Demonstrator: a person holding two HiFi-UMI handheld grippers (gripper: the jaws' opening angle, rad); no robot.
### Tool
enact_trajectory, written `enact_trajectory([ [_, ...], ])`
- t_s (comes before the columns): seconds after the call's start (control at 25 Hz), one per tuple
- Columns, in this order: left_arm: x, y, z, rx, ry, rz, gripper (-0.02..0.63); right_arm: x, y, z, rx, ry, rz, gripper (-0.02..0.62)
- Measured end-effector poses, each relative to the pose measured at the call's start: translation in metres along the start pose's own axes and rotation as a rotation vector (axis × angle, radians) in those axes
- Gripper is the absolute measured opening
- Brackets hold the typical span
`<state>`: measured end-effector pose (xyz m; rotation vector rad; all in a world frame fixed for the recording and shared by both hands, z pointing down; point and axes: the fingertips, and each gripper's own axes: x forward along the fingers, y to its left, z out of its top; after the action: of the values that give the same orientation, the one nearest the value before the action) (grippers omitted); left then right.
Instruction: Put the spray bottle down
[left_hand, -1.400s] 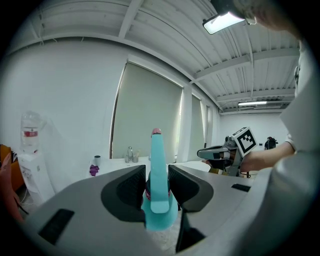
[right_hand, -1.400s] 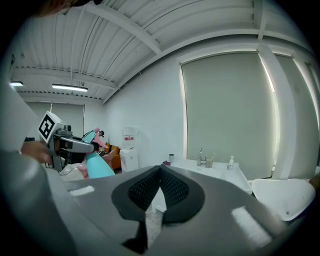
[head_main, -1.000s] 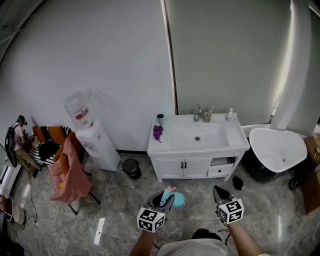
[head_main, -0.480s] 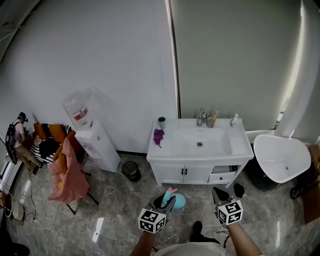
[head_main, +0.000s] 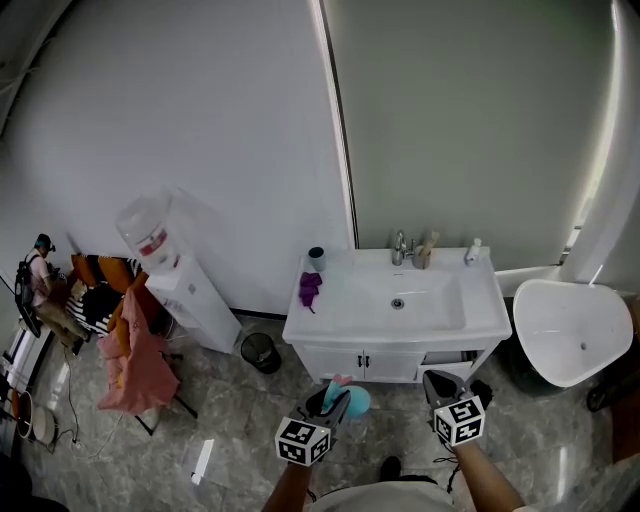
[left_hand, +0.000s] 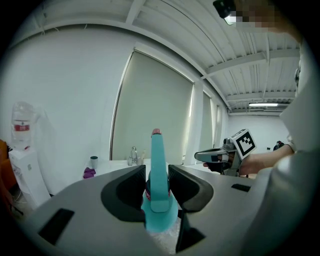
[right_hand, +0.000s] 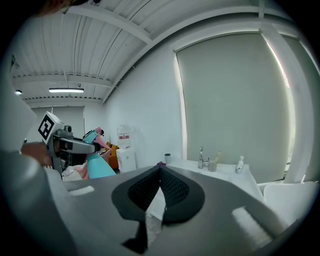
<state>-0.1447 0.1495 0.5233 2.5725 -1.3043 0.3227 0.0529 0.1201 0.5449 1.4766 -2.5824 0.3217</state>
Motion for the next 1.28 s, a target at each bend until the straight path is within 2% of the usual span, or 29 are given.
enact_trajectory([
  [0.32,0.06,-0.003,0.016,-0.009,0.0,0.03,0.143,0.035,-0.057,0.005,0.013,0.006,0.038,0.011],
  [0.76,0.098,0.019,0.023,-0.021,0.01,0.04,0.143,0.069,-0.084,0.009,0.022,0.024,0.043,0.011],
  [1.04,0.129,0.055,0.029,-0.026,0.014,0.002,0.143,0.105,-0.095,0.015,0.019,0.035,0.008,0.011],
  [1.28,0.165,0.1,0.05,0.013,-0.003,-0.077,0.143,0.157,-0.104,0.029,0.024,0.035,-0.033,0.011],
])
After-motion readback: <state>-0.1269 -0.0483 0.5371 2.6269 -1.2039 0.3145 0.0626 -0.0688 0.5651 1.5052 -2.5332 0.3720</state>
